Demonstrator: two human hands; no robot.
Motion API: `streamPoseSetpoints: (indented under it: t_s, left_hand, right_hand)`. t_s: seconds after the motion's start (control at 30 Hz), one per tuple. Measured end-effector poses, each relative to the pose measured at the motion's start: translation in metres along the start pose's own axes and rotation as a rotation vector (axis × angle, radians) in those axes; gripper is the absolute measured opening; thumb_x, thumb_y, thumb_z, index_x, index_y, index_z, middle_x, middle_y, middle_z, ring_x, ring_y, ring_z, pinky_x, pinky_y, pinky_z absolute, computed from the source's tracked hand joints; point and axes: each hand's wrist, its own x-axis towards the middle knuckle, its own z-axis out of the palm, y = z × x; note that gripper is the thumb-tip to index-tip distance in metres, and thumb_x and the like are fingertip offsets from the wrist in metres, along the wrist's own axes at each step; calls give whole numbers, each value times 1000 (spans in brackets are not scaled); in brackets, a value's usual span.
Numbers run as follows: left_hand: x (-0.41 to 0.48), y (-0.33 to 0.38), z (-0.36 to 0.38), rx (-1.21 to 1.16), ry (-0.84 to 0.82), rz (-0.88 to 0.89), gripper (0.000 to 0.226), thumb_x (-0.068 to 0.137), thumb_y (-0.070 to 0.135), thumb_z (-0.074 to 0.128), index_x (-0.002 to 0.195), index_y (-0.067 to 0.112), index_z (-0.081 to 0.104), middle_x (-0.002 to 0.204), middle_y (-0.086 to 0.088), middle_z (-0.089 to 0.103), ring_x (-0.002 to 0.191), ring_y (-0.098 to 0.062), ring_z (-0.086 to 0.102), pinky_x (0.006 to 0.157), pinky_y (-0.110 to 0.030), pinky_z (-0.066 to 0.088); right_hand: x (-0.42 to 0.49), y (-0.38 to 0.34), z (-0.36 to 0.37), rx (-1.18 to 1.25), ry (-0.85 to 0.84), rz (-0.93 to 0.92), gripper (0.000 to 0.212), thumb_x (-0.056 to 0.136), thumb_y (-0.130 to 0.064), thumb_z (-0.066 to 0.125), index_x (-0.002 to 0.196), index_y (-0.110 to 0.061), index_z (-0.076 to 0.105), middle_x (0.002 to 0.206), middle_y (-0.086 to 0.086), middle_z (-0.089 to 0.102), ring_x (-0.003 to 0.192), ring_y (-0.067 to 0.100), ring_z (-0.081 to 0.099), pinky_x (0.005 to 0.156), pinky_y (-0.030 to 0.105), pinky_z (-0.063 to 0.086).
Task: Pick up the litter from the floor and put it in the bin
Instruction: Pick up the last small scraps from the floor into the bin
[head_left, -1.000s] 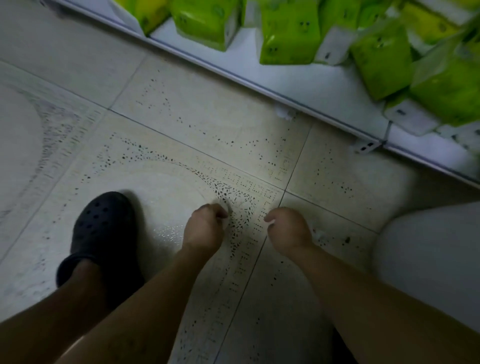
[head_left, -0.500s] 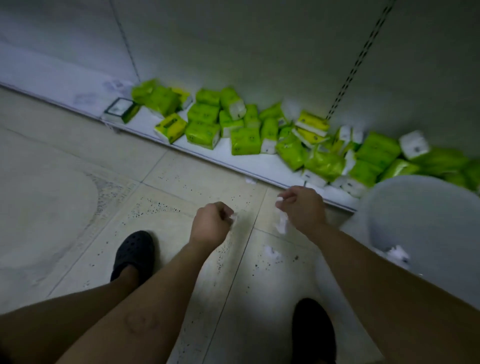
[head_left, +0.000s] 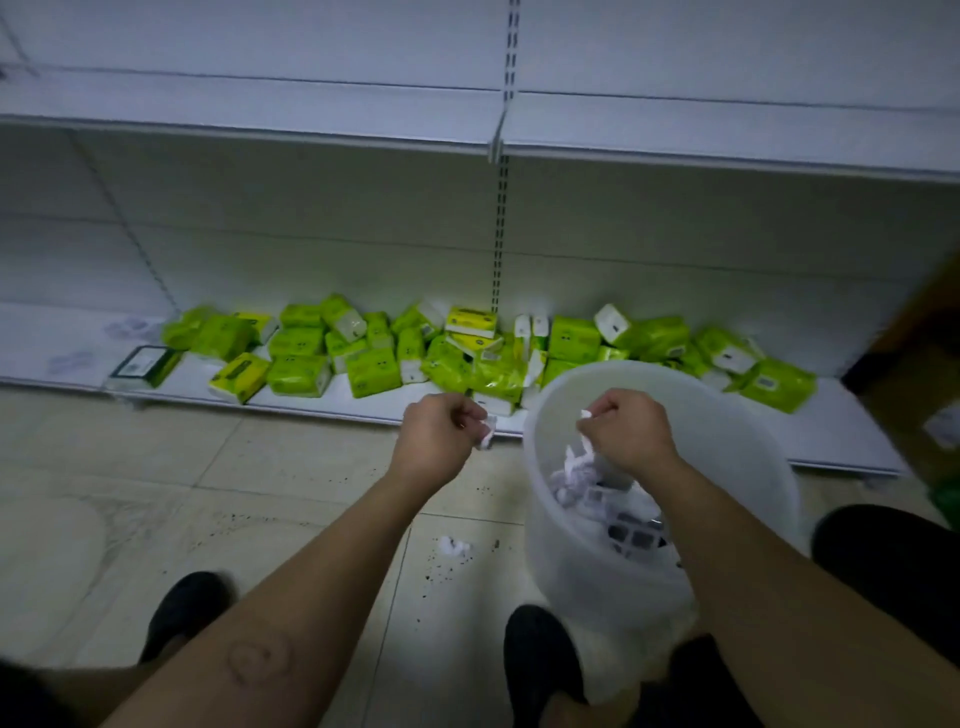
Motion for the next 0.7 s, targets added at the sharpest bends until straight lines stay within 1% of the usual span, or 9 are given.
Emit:
streamPoseSetpoints:
  t_s: [0.07,0.1,0.13,0.17,0.2,0.27,0.43,0.57,0.7]
  left_hand:
    - [0,23,23,-14,-24,27,8,78,11,69,82,18,72,70,2,70,70,-12,66,61,-14,45]
    - [0,33,35,-18,-40,47,9,80,11,67,86,15,72,76,-1,71,73,-14,66,65,-17,46]
    - [0,41,45,-12,-75,70,13,83,11,64,92,14,72,84,-3,72,78,-16,67,69,-19,46]
    - [1,46,54,12,-136,92,18,86,11,61,101,13,70,95,-4,72,84,-19,67,74,-21,47]
    - [1,49,61,50,-212,106,23,88,12,60,110,13,67,105,-4,70,91,-20,67,79,-23,48]
    - [-1,48,68,104,-332,109,33,89,17,61,121,16,61,119,-2,64,101,-19,64,87,-27,48]
    - [-14,11,50,174,-349,10,36,86,24,66,121,17,60,122,-1,63,109,-17,60,87,-25,44]
    - [-30,-39,19,257,-338,-105,36,85,27,68,119,17,62,122,-4,63,106,-19,61,92,-30,47]
    - [-46,-85,0,276,-324,-227,32,85,28,68,115,18,64,118,-3,66,101,-18,62,88,-27,47]
  right_hand:
    - [3,16,-15,16,96,84,5,77,-20,69,81,-18,68,93,10,74,95,29,66,81,28,49]
    - [4,23,-20,22,102,118,21,77,-19,68,98,-16,69,104,12,72,103,30,65,86,30,49]
    - [5,30,-24,13,77,148,41,77,-20,69,118,-14,62,115,14,68,111,31,61,92,33,48]
    - [4,35,-27,-3,55,167,59,76,-22,70,132,-13,51,124,15,63,117,32,58,95,34,47]
    - [2,40,-30,-17,42,172,69,76,-24,71,138,-14,43,128,16,60,119,32,56,96,35,47]
    - [0,45,-34,7,25,162,69,75,-24,71,138,-14,44,125,14,62,117,31,57,95,34,47]
    - [-13,31,-17,48,-83,98,49,74,-23,69,122,-17,59,94,4,70,102,26,65,92,35,52]
    - [-26,3,25,23,-221,-25,36,74,-23,69,110,-20,67,104,5,71,100,24,65,92,33,52]
    - [-41,-18,81,-2,-421,-154,28,76,-10,64,103,-17,70,87,7,69,85,24,66,80,31,53]
